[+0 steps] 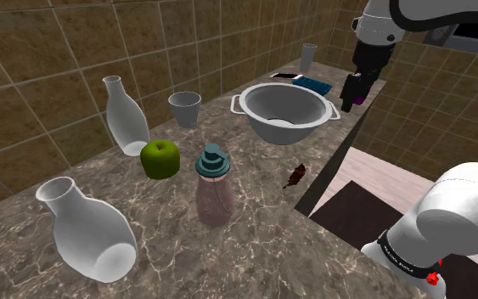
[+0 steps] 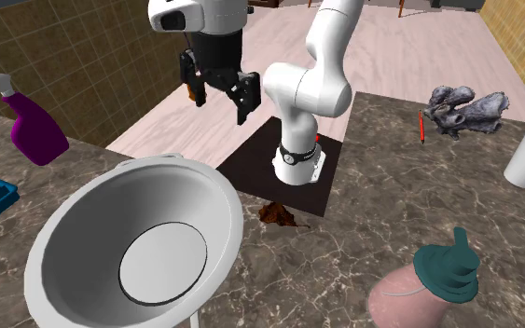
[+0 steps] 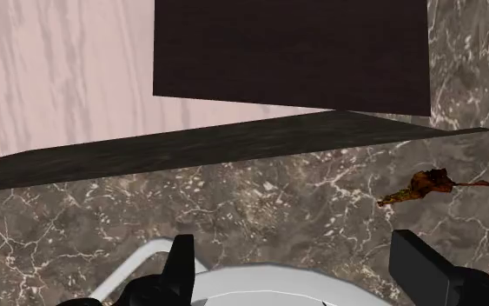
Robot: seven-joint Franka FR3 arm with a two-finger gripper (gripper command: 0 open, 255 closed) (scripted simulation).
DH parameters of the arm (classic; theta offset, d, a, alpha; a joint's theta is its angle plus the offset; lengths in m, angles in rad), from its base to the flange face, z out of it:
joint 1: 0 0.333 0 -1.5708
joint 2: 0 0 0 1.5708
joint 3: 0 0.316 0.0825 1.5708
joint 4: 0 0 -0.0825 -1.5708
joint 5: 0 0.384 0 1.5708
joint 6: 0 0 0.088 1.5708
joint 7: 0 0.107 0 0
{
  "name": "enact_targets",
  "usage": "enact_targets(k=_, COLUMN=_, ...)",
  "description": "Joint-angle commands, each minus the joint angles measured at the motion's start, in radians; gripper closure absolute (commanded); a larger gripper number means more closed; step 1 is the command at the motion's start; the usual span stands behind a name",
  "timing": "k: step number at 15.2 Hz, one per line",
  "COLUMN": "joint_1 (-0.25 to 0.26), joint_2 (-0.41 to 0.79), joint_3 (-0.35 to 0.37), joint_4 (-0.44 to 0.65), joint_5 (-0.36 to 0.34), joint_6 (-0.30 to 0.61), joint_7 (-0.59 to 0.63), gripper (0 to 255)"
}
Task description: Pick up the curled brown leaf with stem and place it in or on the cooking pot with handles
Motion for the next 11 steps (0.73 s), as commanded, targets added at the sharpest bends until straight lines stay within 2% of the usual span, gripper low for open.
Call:
enact_targets(k=1, joint_1=0.000, joint_2=0.000, joint_3=0.000, joint_4=0.000, joint_5=0.000, joint_6=0.000, joint_7=0.000, gripper=0)
enact_targets(k=11, joint_1=0.174, joint_2=0.107, joint_3=0.160, joint_4=-0.148, joint_5=-0.017, joint_6=0.229, joint_7=-0.090, gripper=0)
